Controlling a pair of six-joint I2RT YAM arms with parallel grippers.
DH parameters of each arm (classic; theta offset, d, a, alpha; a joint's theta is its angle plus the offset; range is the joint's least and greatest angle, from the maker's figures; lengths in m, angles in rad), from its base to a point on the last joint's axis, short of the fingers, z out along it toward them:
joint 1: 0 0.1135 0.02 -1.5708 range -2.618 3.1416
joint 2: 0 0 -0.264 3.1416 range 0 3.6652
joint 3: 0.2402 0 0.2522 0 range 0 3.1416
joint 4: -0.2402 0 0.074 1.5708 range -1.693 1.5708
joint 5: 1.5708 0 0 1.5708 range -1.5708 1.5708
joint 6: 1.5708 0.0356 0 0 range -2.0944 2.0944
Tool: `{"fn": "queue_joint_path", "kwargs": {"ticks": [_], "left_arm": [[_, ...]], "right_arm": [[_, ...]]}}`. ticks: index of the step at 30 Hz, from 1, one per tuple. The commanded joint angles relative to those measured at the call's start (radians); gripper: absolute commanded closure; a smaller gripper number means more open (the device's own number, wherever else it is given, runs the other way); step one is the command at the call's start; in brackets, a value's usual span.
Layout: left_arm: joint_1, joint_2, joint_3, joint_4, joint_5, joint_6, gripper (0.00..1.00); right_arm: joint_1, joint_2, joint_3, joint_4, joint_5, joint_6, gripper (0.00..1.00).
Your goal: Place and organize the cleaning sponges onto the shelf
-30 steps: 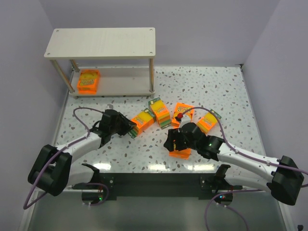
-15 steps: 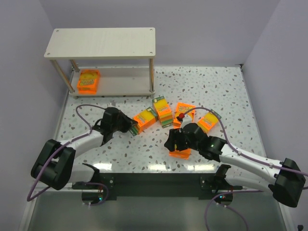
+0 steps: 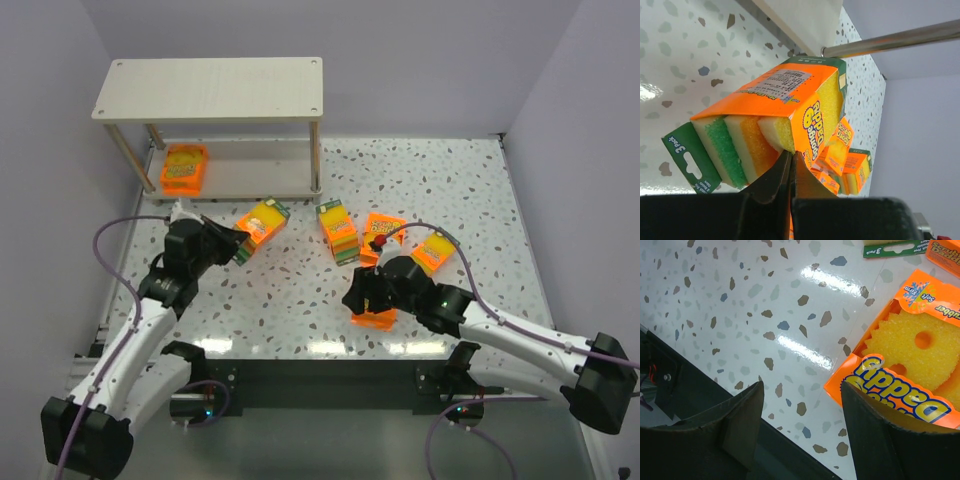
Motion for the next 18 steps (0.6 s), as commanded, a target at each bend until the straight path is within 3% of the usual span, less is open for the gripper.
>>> {"fn": "queue_joint_path", "kwargs": {"ticks": [1, 7, 11, 18], "left_arm": [[0.042, -0.073, 0.156, -0.129, 0.027, 0.063, 1.00], [0.044, -0.133, 0.477, -0.327, -0.028, 0.102, 1.00], [0.044, -0.114, 0.649, -0.425, -0.171, 0.116, 1.00], [0.044, 0.098, 0.899, -0.419, -0.266, 0.147, 1.00]], "right_arm": [[-0.002, -0.022, 0.004, -0.022, 0.024, 0.000, 0.34], [-0.002, -0.024, 0.018, -0.039, 0.018, -0.010, 0.34], [0.000, -0.016, 0.039, -0.053, 0.007, -0.020, 0.34], [0.000, -0.004, 0.112, -0.094, -0.017, -0.044, 0.34]]}}
